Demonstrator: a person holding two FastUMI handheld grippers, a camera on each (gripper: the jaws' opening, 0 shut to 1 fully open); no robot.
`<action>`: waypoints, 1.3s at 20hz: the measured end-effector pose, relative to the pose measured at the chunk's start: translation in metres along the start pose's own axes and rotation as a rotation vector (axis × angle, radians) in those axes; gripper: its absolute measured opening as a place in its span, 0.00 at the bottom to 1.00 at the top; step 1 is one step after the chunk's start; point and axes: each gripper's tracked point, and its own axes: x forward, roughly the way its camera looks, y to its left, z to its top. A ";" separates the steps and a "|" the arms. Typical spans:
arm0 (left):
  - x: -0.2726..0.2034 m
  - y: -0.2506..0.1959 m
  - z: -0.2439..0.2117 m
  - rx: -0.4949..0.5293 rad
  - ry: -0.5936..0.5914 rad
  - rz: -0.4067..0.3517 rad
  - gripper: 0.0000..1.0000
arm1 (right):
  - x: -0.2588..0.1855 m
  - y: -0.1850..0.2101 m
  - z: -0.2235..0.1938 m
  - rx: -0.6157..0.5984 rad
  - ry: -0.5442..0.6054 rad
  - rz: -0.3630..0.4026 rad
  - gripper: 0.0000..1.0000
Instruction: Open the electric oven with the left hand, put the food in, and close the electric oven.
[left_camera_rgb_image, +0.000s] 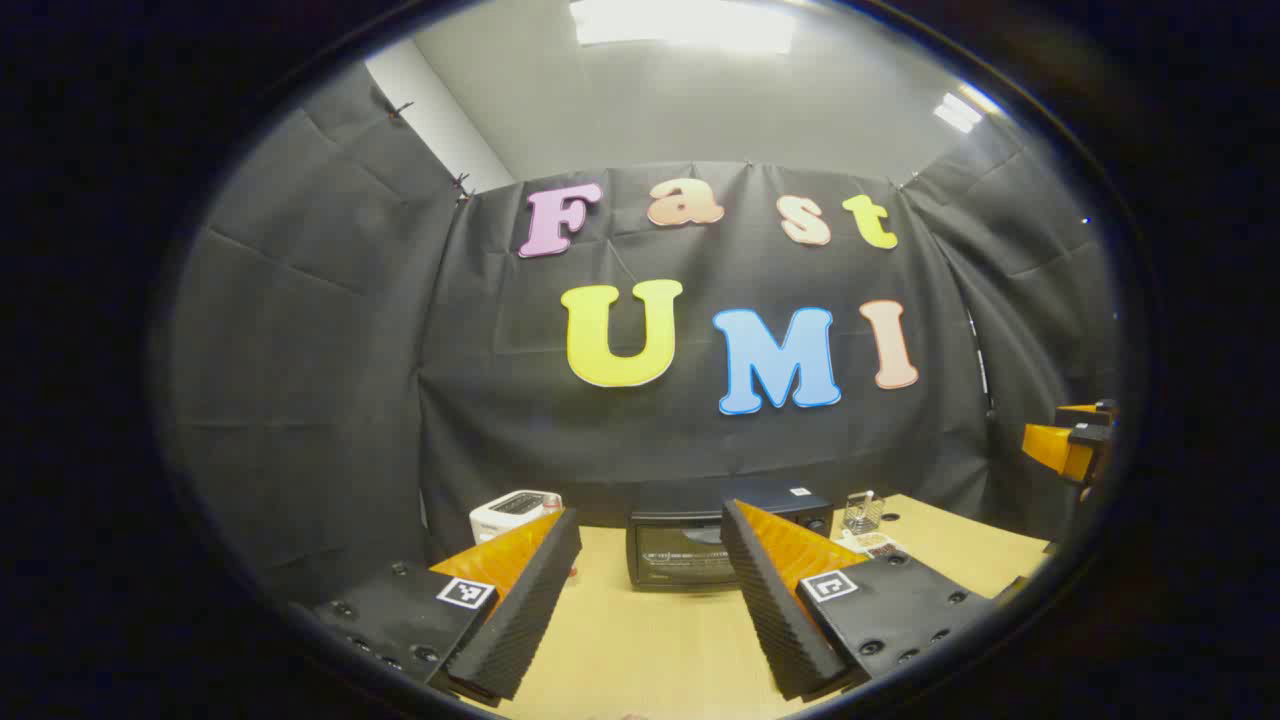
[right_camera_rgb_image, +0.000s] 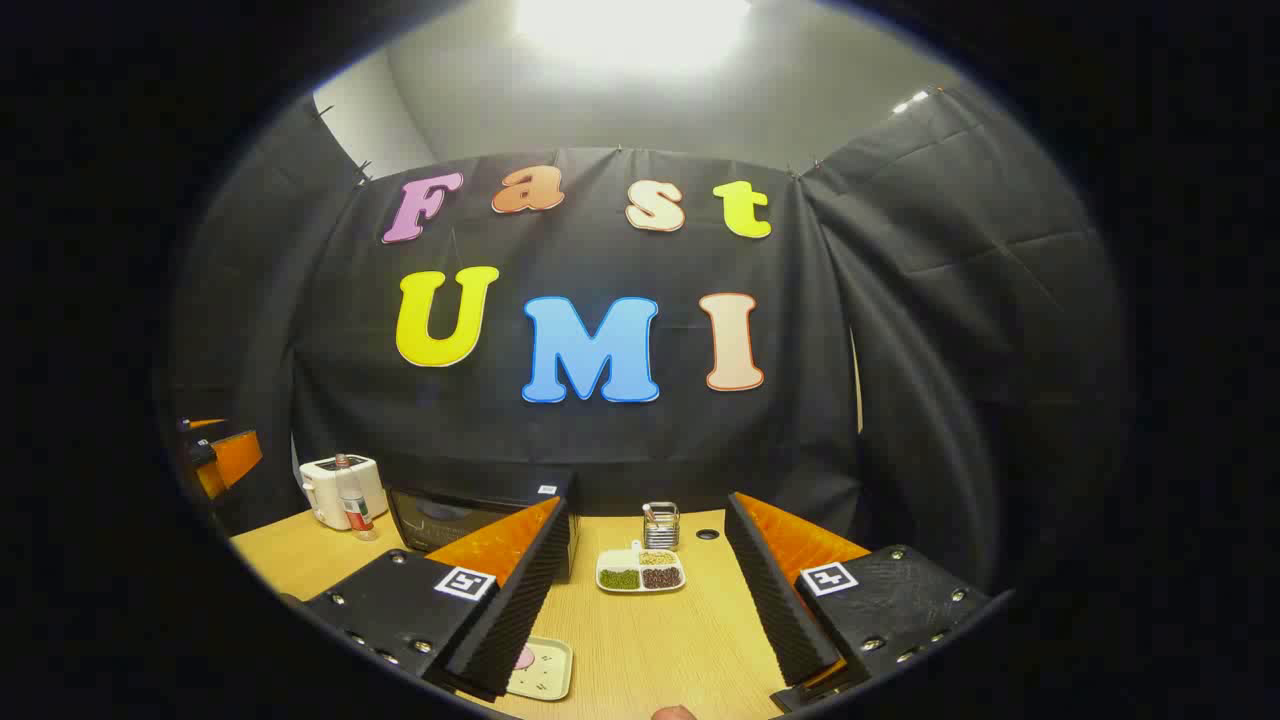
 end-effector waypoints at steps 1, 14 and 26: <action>-0.001 -0.002 0.004 0.003 -0.006 0.001 1.00 | 0.001 0.000 0.000 -0.002 -0.002 0.006 0.95; -0.006 -0.040 0.010 0.012 -0.024 0.057 1.00 | 0.005 -0.021 -0.012 0.021 0.008 0.079 0.95; 0.096 -0.071 0.004 0.025 -0.033 -0.029 1.00 | 0.022 -0.036 -0.026 0.074 0.049 0.014 0.95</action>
